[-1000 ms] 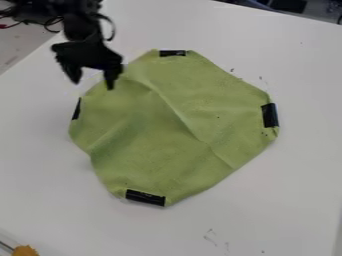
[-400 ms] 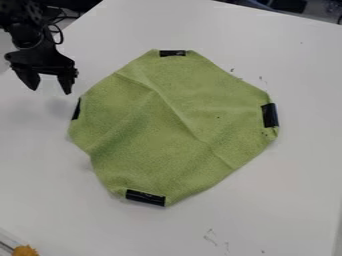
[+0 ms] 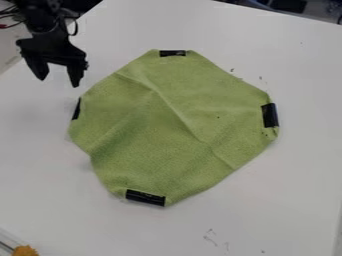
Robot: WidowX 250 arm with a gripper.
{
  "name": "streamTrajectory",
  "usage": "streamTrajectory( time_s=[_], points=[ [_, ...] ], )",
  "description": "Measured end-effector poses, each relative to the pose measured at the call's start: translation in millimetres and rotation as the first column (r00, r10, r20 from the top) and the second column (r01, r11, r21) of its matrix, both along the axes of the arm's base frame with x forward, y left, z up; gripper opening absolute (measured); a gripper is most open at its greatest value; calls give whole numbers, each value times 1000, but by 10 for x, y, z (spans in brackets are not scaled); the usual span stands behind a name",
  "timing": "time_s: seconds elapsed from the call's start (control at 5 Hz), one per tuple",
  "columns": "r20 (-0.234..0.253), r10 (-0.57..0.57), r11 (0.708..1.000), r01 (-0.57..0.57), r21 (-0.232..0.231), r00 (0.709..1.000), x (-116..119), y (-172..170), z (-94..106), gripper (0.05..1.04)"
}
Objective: Fold the cloth from left side
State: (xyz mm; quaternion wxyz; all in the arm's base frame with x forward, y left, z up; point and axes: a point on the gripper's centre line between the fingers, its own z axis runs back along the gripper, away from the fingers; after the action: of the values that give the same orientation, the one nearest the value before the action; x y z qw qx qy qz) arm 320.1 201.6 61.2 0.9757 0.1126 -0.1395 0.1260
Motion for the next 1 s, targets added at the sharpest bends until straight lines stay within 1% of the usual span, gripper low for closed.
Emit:
streamTrajectory(
  time_s=[0.2,0.4,0.6,0.8,1.0],
  points=[
    [-25,20,1000,-20,-3,1000,-102,-162,31,1000],
    [-27,35,998,-36,-44,999,-165,-247,-86,1000],
    [-52,36,995,-40,-91,998,-193,-229,-275,1001],
    [-84,15,988,-28,-150,996,-156,-192,-494,989],
    [-81,0,986,-13,-169,997,-76,-165,-537,906]
  ],
)
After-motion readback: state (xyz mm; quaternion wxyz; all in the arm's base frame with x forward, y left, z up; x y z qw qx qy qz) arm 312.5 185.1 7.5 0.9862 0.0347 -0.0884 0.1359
